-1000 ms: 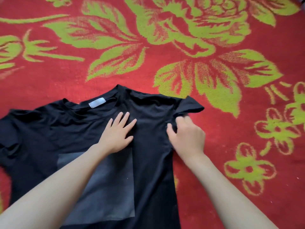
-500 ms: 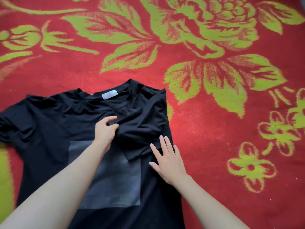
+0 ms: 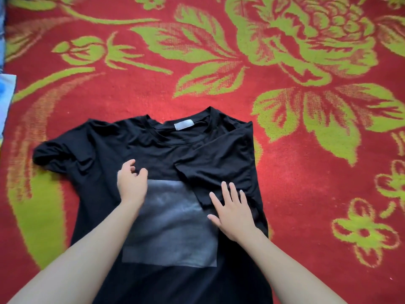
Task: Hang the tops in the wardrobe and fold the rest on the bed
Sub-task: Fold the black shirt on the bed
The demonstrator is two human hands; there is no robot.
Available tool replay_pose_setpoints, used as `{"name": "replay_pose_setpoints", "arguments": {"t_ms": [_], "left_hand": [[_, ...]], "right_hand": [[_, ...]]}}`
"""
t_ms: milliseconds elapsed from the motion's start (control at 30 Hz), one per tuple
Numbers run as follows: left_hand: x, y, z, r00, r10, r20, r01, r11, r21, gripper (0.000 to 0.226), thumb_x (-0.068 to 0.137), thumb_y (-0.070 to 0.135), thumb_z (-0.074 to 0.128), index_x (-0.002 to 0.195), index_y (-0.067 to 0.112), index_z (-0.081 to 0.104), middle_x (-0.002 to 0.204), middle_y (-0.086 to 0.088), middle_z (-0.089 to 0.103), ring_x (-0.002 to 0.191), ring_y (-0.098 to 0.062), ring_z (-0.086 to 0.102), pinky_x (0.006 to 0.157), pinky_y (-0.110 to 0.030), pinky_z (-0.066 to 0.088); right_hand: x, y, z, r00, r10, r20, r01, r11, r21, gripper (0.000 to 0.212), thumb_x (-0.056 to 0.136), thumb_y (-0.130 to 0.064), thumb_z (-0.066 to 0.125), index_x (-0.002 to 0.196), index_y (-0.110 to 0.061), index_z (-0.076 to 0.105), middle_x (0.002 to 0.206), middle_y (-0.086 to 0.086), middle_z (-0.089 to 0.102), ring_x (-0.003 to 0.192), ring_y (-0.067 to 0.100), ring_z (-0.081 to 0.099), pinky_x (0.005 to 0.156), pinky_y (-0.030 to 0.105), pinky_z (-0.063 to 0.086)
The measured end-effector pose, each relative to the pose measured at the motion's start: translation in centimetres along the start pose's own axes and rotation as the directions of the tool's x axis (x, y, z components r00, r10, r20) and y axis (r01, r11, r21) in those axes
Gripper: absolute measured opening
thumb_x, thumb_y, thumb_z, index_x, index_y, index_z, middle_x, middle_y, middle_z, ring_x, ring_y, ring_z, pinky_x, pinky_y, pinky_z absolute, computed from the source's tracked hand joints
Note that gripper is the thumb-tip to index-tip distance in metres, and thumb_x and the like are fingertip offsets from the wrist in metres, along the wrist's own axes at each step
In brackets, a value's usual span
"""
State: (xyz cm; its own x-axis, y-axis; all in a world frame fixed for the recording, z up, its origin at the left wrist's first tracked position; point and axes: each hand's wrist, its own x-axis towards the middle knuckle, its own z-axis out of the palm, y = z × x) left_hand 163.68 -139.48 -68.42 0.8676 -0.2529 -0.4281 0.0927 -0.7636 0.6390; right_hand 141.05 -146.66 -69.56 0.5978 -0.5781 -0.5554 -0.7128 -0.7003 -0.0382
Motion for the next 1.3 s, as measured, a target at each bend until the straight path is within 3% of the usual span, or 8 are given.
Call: {"name": "replay_pose_setpoints", "arguments": {"t_ms": [167,300,567,767,867,967,1100,1300], "left_hand": [[5.9,-3.8,-8.2,0.872,-0.281,-0.4,0.298,0.954,-0.022,0.053,0.086,0.023,0.058,0.135,0.011,0.041,0.14,-0.019,0.036,0.126,-0.031,0.034,0.104,-0.043,0.029],[9.2,-4.8,-11.4,0.923,-0.383,0.04,0.355,0.807,-0.472,0.006,0.094,0.027,0.054,0.09,0.023,0.05,0.127,-0.009,0.052,0.116,-0.022,0.046,0.1,-0.036,0.035],[12.4,-2.0,-13.2,0.778,-0.537,0.327,0.595,0.459,-0.66,0.015,0.091,0.032,0.058,0.098,0.019,0.061,0.119,0.015,0.058,0.095,-0.008,0.06,0.072,-0.025,0.048],[13.9,-4.1,-16.1,0.812,-0.566,-0.139,0.179,0.469,-0.865,0.009,0.083,0.006,0.057,0.079,0.014,0.055,0.098,-0.003,0.065,0.076,-0.013,0.062,0.052,-0.02,0.047],[12.3,-3.8,-15.0,0.78,0.002,-0.626,-0.291,0.887,-0.359,0.009,0.08,0.004,0.057,0.088,0.008,0.058,0.089,-0.005,0.058,0.086,-0.023,0.056,0.076,-0.01,0.039],[7.8,-3.5,-11.5,0.426,0.876,-0.228,-0.825,0.479,0.299,0.033,0.084,0.001,0.055,0.117,0.003,0.053,0.084,-0.017,0.059,0.078,-0.032,0.052,0.077,-0.032,0.043],[4.7,-6.7,-8.5,0.205,0.938,0.28,-0.918,0.085,0.387,0.068,0.075,0.009,0.054,0.138,0.02,0.032,0.099,-0.004,0.06,0.083,-0.025,0.057,0.068,-0.035,0.038],[5.0,-10.9,-9.1,0.603,0.706,0.371,-0.685,0.22,0.695,0.085,0.045,0.018,0.09,0.122,0.015,0.053,0.111,-0.024,0.061,0.092,-0.036,0.058,0.064,-0.041,0.049]], "right_hand": [[0.9,-4.0,-0.2,1.0,-0.023,-0.005,0.023,0.999,0.036,0.05,0.072,-0.056,0.061,0.11,-0.024,0.07,0.121,0.022,0.061,0.106,0.04,0.062,0.072,0.048,0.054],[1.6,-6.3,-0.7,0.999,-0.004,0.036,0.002,0.999,0.041,0.068,0.083,-0.066,0.046,0.138,-0.025,0.043,0.151,0.026,0.022,0.136,0.047,0.024,0.102,0.055,0.034],[2.6,-6.8,-2.0,0.969,0.043,0.245,-0.078,0.988,0.134,0.068,0.089,-0.067,0.03,0.145,-0.028,0.02,0.157,0.012,-0.007,0.142,0.039,-0.007,0.113,0.049,0.012],[2.3,-6.7,-2.1,0.963,0.041,0.268,-0.074,0.991,0.111,0.099,0.063,-0.083,0.003,0.148,-0.032,0.011,0.156,0.012,-0.014,0.142,0.038,-0.012,0.115,0.047,0.01],[2.3,-6.9,-2.1,0.96,0.045,0.277,-0.07,0.994,0.082,0.116,0.043,-0.078,-0.009,0.148,-0.032,0.008,0.156,0.012,-0.016,0.142,0.037,-0.013,0.115,0.047,0.008],[2.4,-6.9,-1.9,0.961,0.058,0.269,-0.084,0.992,0.089,0.1,0.063,-0.083,0.004,0.148,-0.031,0.008,0.156,0.012,-0.017,0.142,0.037,-0.014,0.115,0.048,0.007],[2.3,-6.8,-1.5,0.958,0.051,0.28,-0.069,0.996,0.054,0.083,0.081,-0.077,0.019,0.149,-0.031,0.005,0.155,0.012,-0.019,0.142,0.037,-0.016,0.116,0.047,0.006],[2.2,-6.6,-1.5,0.957,0.027,0.289,-0.044,0.998,0.052,0.075,0.089,-0.068,0.027,0.149,-0.031,0.001,0.154,0.014,-0.022,0.141,0.038,-0.018,0.116,0.047,0.004]]}}
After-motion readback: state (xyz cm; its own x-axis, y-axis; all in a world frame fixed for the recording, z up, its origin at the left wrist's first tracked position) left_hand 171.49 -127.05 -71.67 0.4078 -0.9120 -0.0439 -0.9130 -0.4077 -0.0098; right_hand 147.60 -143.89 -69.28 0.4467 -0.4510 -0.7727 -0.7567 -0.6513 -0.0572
